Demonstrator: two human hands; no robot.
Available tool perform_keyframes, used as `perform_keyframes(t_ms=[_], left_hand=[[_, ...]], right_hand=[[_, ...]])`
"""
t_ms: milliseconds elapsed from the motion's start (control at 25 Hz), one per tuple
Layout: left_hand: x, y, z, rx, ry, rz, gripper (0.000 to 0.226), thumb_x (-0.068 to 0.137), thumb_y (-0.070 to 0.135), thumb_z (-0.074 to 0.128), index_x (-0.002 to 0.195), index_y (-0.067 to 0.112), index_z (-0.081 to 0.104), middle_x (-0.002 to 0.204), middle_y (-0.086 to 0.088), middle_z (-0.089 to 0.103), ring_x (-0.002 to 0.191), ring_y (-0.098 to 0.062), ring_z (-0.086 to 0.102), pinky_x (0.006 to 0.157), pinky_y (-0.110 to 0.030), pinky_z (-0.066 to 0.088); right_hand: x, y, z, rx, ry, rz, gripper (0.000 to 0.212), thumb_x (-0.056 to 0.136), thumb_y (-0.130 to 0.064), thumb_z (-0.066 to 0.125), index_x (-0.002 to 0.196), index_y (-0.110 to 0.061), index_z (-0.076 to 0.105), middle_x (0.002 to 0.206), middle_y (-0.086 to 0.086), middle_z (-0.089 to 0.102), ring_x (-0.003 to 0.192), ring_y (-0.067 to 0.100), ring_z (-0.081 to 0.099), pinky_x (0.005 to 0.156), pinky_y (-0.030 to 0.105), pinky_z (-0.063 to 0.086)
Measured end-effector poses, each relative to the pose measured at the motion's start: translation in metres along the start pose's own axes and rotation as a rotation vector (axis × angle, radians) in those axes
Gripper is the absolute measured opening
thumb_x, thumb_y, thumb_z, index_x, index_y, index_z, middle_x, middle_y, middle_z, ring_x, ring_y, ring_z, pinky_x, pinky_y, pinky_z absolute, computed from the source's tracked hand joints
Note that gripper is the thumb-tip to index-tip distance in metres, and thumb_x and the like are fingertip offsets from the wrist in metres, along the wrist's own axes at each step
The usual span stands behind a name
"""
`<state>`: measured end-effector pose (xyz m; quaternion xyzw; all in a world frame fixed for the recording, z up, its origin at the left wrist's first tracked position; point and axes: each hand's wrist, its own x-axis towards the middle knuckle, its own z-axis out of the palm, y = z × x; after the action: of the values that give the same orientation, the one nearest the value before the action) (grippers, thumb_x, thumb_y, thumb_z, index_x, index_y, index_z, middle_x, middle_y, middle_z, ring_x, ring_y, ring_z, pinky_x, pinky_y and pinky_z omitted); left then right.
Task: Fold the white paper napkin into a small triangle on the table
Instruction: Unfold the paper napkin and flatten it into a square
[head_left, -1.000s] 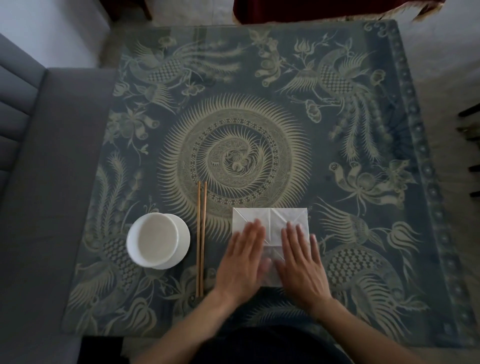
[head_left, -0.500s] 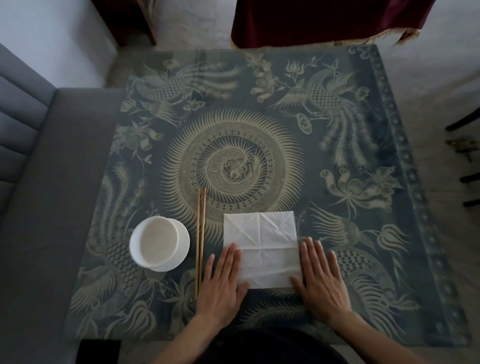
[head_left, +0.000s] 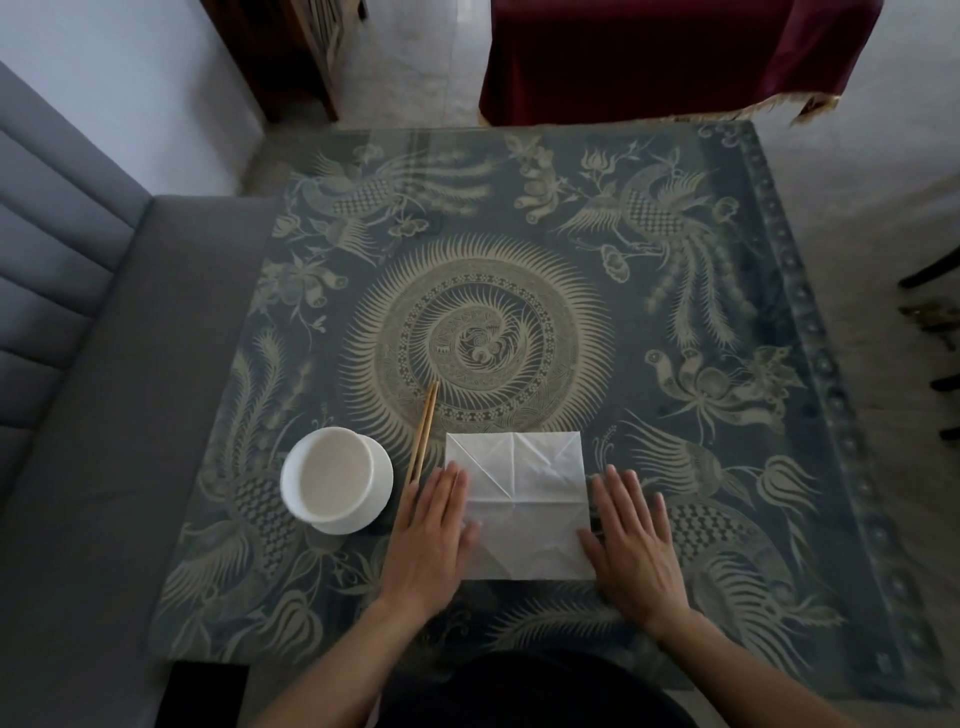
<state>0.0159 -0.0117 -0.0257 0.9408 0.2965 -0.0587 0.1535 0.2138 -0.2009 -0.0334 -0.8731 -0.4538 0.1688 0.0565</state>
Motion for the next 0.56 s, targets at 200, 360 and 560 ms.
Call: perform_keyframes(t_ms=[200,360,560], left_hand=[[0.046,-0.006,-0.028,0.005,0.082,0.048,0.044,0.092,0.023,0.063,0.134,0.012,0.054,0.137,-0.007,0.052,0.122,-0.029,0.05,0.102,-0.043,0.04],[0.071,-0.008,-0.038,0.056,-0.008,0.066,0.047,0.09,0.024,0.064,0.135,0.018,0.052,0.142,-0.002,0.046,0.128,-0.024,0.043,0.104,-0.042,0.035],[0.104,-0.002,-0.047,0.047,-0.097,-0.105,0.052,0.087,0.025,0.063,0.136,0.023,0.047,0.132,0.0,0.047,0.123,-0.023,0.046,0.097,-0.044,0.036]], right_hand=[[0.047,-0.01,-0.015,0.06,0.02,0.151,0.07,0.098,-0.054,0.037,0.154,-0.016,0.018,0.161,0.003,0.021,0.149,0.024,0.004,0.119,0.048,0.008],[0.085,-0.013,-0.035,-0.016,0.037,0.191,0.071,0.088,-0.06,0.053,0.144,-0.019,0.037,0.143,0.006,0.038,0.132,0.03,0.03,0.109,0.049,0.028],[0.1,-0.029,-0.034,0.008,0.007,0.175,0.069,0.082,-0.059,0.064,0.136,-0.023,0.043,0.133,0.004,0.042,0.122,0.03,0.037,0.097,0.05,0.037]])
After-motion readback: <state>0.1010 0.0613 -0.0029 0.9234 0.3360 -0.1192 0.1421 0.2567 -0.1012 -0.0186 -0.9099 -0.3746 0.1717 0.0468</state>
